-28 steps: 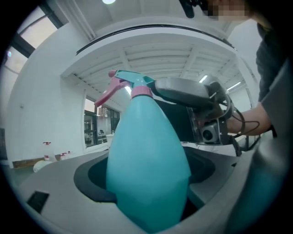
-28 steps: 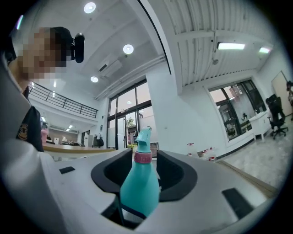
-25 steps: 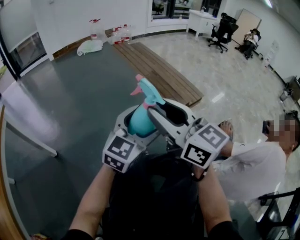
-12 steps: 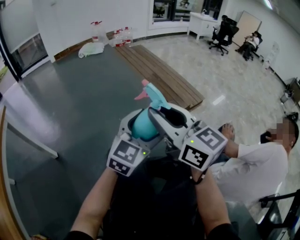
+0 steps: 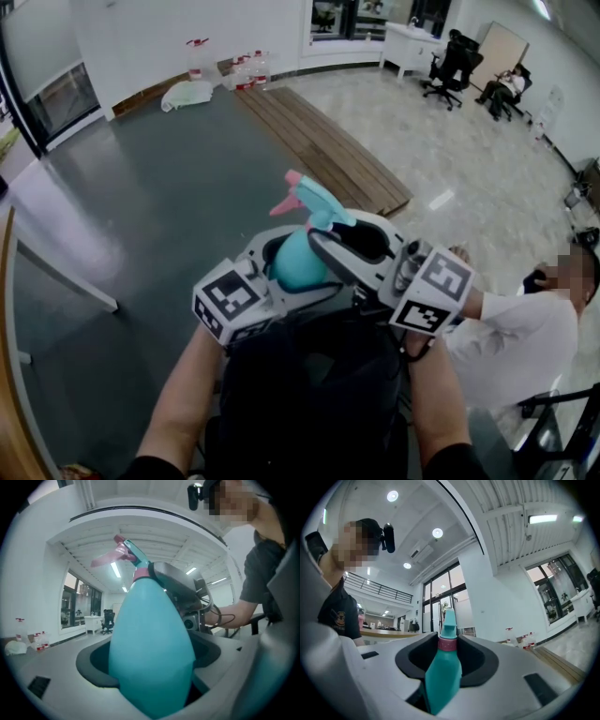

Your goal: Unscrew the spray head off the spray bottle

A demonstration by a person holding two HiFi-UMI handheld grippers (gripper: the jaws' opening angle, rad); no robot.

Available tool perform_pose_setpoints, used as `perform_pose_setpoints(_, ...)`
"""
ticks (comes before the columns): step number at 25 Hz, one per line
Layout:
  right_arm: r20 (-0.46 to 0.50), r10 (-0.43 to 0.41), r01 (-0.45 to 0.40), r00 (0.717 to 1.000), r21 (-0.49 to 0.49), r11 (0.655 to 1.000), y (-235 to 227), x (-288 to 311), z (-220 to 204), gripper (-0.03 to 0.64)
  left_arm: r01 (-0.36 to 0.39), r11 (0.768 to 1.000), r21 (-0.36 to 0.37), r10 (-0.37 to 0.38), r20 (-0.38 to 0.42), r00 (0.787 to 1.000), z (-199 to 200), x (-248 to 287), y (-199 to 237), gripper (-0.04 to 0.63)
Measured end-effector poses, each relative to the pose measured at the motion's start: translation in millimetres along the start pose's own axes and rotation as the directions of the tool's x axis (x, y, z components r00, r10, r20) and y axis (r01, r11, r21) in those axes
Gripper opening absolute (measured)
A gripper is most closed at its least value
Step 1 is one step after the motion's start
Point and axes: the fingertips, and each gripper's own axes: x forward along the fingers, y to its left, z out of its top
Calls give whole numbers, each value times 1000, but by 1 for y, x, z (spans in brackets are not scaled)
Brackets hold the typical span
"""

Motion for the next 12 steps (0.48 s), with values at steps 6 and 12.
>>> perform_pose_setpoints(6, 31, 159, -159, 987, 1, 987, 21, -9, -3, 132, 196, 981, -6, -196, 24, 980, -1, -9, -30, 436)
perform_pose_setpoints(12, 32, 160, -160, 987, -6, 987, 21, -12, 0, 139, 183, 983, -20, -182, 42, 982, 4, -7, -32, 436)
